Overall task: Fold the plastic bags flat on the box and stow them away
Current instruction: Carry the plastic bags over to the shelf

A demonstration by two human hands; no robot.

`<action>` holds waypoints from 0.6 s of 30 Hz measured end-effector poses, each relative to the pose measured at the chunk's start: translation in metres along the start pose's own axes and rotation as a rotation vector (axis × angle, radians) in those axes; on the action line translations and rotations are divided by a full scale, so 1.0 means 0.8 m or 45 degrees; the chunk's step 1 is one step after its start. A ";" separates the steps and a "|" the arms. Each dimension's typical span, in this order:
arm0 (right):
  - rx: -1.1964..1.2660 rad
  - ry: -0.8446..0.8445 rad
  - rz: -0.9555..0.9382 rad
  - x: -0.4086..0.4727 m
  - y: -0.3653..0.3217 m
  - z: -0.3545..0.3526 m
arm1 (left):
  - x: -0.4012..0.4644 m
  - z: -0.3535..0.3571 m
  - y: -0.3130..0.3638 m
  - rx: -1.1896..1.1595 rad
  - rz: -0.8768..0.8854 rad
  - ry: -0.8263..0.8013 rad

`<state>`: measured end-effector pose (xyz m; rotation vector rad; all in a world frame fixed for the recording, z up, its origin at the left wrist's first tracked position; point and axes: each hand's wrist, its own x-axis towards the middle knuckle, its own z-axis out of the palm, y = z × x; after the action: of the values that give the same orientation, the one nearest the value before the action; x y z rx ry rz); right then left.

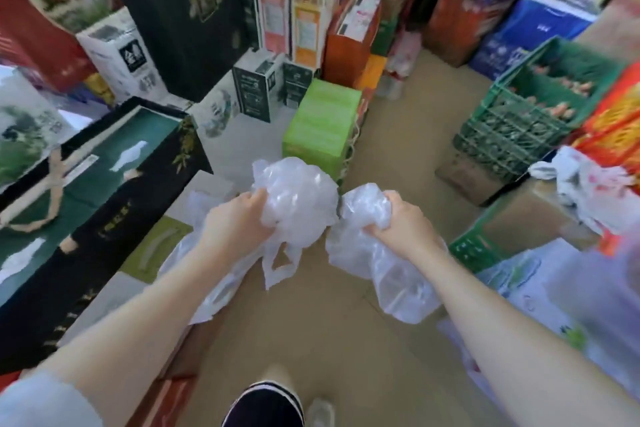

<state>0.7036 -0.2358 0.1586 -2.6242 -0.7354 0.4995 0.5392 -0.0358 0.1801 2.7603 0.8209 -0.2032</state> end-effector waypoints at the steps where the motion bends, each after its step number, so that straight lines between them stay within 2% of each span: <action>1: 0.044 0.019 0.025 0.017 0.011 -0.016 | 0.030 -0.005 0.017 -0.023 0.030 0.046; 6: 0.195 0.076 0.127 0.127 0.069 -0.089 | 0.185 -0.013 0.115 0.021 0.285 0.268; 10: 0.428 0.135 0.246 0.249 0.120 -0.141 | 0.340 -0.014 0.183 0.062 0.333 0.201; 15: 0.474 0.191 0.425 0.405 0.184 -0.228 | 0.525 -0.044 0.266 0.009 0.376 0.108; 18: 0.511 0.285 0.465 0.500 0.221 -0.285 | 0.632 -0.060 0.321 0.042 0.449 0.162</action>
<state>1.1957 -0.2131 0.1862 -2.3770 -0.0692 0.3918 1.1042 0.0319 0.1749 2.9133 0.3470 0.0265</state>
